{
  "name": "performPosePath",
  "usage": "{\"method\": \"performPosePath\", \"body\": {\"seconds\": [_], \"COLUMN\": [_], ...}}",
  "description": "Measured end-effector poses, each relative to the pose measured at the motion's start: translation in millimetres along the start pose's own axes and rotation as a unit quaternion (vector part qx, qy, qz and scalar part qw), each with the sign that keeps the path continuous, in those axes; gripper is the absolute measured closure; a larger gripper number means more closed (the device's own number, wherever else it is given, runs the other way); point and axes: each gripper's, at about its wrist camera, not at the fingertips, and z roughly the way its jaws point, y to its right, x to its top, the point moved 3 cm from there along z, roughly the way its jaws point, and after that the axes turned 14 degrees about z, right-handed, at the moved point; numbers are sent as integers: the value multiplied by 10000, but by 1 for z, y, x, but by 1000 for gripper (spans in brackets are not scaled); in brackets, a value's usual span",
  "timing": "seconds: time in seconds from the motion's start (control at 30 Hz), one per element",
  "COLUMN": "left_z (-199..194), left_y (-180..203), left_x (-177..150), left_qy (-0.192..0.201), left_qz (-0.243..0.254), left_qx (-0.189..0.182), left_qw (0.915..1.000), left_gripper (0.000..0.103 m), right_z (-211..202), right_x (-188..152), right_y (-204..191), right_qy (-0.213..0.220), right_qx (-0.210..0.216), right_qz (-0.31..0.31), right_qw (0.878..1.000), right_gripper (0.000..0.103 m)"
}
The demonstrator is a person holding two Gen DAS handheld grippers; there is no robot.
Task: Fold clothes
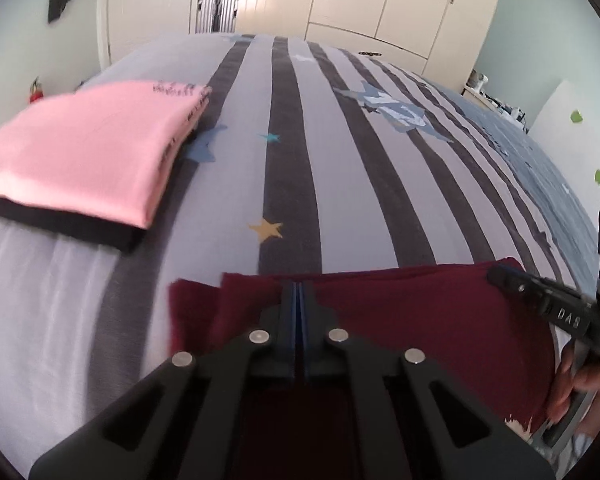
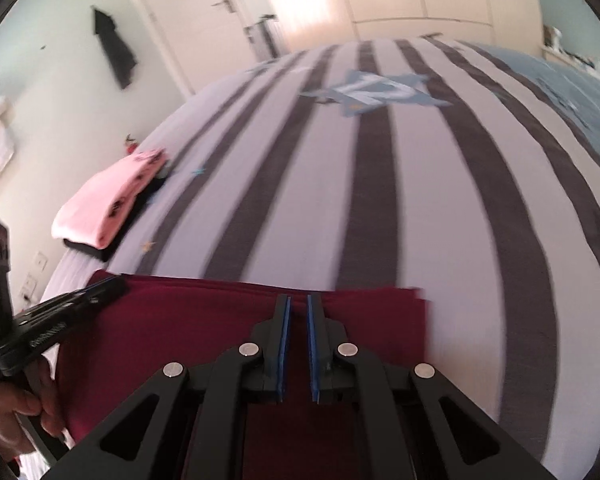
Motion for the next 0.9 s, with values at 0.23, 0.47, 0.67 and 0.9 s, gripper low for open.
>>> {"method": "performPosePath", "body": {"seconds": [0.23,0.47,0.67,0.9], "left_z": [3,-2,-26,-81], "left_y": [-22,-32,-58,-65], "left_x": [-10,-6,-7,-41], "left_qy": [13,-86,-129,-56], "left_qz": [-220,-248,-687,-1110], "left_qx": [176,420,642,193], "left_qw": [9996,9988,9955,9936], "left_gripper": [99,99,62,31], "right_z": [-16,-6,-32,-85], "right_x": [6,2,11,-9], "right_y": [23,24,41,67], "right_qy": [168,82,171,159], "right_qx": [-177,-223,-638,-663], "right_qz": [183,20,145,428], "right_qw": [9995,9997,9977,9968], "right_gripper": [95,95,72,46]}}
